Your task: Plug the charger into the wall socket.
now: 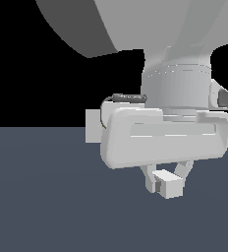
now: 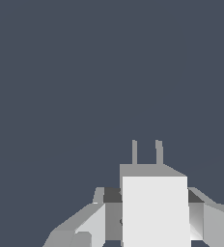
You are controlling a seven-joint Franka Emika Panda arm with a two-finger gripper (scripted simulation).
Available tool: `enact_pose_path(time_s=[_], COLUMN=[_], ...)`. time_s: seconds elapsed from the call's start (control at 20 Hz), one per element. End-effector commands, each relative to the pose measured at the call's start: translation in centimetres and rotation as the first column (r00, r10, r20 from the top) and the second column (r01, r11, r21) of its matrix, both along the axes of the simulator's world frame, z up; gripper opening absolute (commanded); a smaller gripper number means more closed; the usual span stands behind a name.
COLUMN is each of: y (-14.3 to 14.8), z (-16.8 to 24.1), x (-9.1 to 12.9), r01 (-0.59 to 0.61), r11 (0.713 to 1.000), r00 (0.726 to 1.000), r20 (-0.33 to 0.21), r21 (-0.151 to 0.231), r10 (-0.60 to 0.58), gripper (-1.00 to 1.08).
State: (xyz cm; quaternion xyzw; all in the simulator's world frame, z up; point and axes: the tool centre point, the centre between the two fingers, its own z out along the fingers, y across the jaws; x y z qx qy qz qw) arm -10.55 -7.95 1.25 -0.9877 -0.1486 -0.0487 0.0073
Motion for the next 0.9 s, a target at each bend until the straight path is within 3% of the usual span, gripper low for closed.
enact_pose_path(time_s=[0.0, 0.85], y=[0.2, 5.9], z=[0.1, 3.3], x=[0.1, 3.1], r01=[0.006, 0.193], r11=[1.0, 0.981], r00=[1.0, 0.981], r20=[0.001, 0.002], r21=[0.0, 0.002], r10=[-0.006, -0.193], gripper=[-1.0, -1.0])
